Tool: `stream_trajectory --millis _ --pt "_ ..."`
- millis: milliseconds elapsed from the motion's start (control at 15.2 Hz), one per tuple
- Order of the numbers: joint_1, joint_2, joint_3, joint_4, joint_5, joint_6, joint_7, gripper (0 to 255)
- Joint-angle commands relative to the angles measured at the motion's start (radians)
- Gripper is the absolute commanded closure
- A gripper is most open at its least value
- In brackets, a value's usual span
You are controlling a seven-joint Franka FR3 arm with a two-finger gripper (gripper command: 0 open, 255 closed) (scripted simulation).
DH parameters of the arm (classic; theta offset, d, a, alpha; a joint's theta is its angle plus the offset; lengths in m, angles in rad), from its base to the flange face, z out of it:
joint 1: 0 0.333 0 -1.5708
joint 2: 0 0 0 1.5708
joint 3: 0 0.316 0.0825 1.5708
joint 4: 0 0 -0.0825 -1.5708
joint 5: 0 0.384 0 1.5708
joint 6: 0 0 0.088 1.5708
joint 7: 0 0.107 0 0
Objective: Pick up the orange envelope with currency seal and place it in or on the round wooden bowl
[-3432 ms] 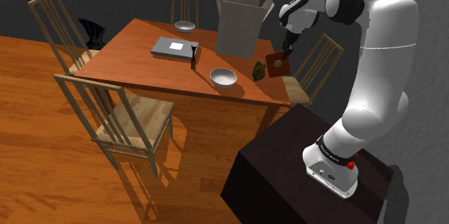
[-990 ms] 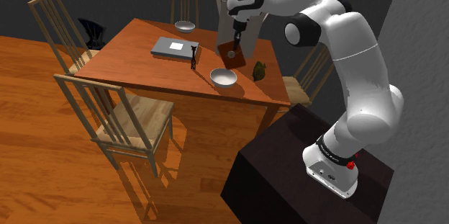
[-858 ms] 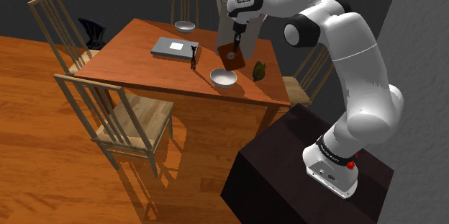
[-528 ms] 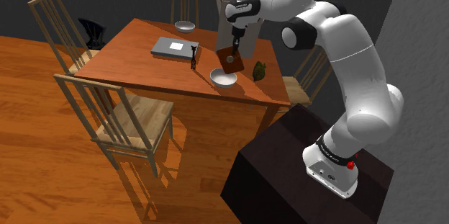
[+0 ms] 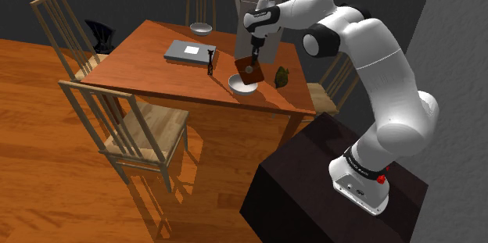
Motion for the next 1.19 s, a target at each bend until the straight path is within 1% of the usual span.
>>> stream_trajectory --millis 0,330,396,726,990,1122 --pt "0.000 0.001 0.000 0.001 0.000 0.002 0.000 255" --pt "0.000 0.001 0.000 0.001 0.000 0.002 0.000 255" --pt "0.000 0.001 0.000 0.001 0.000 0.001 0.000 0" --pt "0.000 0.002 0.000 0.001 0.000 0.001 0.000 0" --pt "0.002 -0.060 -0.018 0.022 -0.020 -0.079 0.011 0" --pt "0.002 -0.060 -0.017 0.022 -0.020 -0.079 0.011 0"
